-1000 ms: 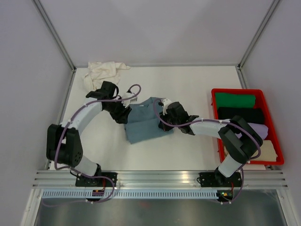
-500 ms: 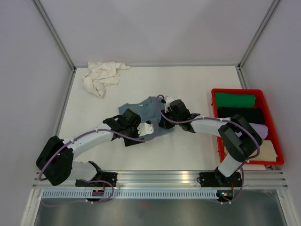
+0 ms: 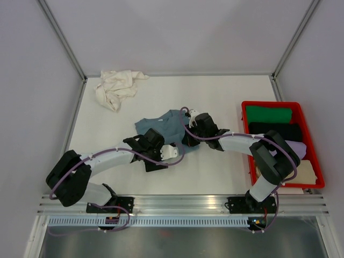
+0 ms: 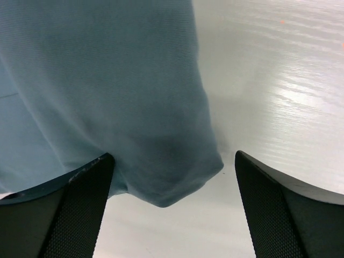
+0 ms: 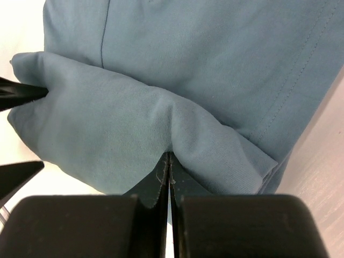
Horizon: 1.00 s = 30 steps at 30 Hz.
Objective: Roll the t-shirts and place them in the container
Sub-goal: Roll the tshirt
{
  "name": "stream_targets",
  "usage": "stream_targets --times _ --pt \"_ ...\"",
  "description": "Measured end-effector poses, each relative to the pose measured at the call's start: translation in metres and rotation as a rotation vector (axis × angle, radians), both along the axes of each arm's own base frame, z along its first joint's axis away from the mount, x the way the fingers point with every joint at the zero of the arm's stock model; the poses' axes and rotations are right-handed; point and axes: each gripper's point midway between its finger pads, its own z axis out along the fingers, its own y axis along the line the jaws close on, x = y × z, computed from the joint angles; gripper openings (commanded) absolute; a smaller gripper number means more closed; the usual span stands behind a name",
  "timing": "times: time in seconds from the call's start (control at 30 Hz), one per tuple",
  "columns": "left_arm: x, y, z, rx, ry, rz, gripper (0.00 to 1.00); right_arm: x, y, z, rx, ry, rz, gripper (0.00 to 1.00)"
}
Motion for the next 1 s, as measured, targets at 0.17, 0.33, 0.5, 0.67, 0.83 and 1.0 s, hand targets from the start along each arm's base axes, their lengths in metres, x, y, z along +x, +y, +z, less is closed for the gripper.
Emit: stream_targets --times 0.17,0.33,0.5,0.67,0.83,1.0 --pt "-0.009 -0.006 0.001 -0.025 0.047 -0.009 0.94 0.000 0.000 0.000 0.000 0.000 0.000 0.03" --pt "-0.008 -0.004 -0.006 0.006 0.047 0.000 0.78 0.000 0.000 0.000 0.000 0.000 0.000 0.04" --pt "0.004 -0.002 -0.007 0.034 -0.007 0.029 0.49 0.000 -0.001 0.000 -0.006 -0.008 0.013 0.06" --pt "0.008 0.000 -0.003 0.034 -0.033 0.033 0.30 -0.001 -0.008 0.028 -0.025 -0.115 0.077 0.18" --pt "0.001 0.005 0.010 0.008 -0.037 0.015 0.02 -0.003 -0.018 0.097 0.015 -0.377 0.141 0.38" --pt "-0.006 0.016 0.017 -0.039 0.024 0.023 0.02 -0.022 -0.033 0.139 0.027 -0.617 0.228 0.50"
